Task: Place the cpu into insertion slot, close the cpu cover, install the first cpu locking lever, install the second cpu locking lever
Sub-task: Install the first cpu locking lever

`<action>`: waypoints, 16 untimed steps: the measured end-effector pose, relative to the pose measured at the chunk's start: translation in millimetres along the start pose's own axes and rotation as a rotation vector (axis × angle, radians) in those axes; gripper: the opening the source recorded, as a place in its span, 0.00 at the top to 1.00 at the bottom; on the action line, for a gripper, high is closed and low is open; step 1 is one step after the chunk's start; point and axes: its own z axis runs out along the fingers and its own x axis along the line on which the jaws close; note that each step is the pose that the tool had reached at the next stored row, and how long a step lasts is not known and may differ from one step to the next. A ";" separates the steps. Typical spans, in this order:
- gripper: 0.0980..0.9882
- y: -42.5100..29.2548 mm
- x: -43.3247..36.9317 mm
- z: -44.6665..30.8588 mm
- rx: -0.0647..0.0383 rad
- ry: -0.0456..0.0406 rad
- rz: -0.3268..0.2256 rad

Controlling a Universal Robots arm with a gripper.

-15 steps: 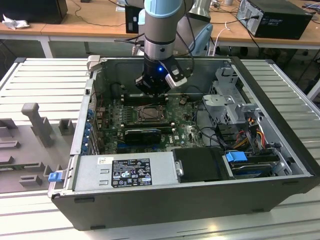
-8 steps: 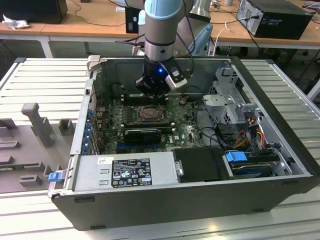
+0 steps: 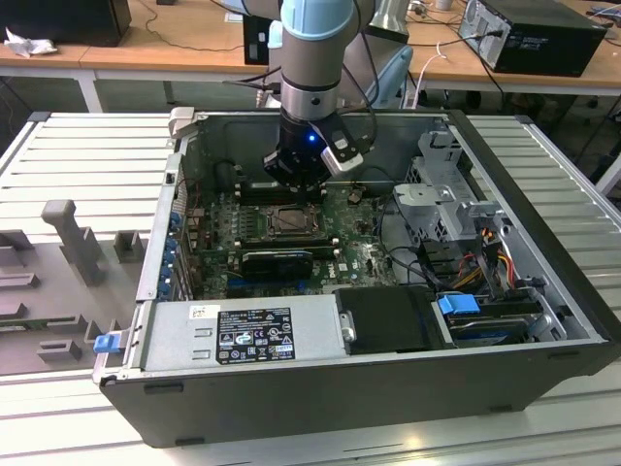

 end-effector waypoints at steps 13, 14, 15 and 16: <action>0.99 -0.4 0.0 1.1 0.017 0.0014 0.000; 0.99 -0.4 0.0 1.2 0.017 0.0014 0.000; 0.99 -0.6 0.0 1.5 0.018 0.0013 0.000; 0.99 -0.9 0.0 1.8 0.018 0.0013 0.000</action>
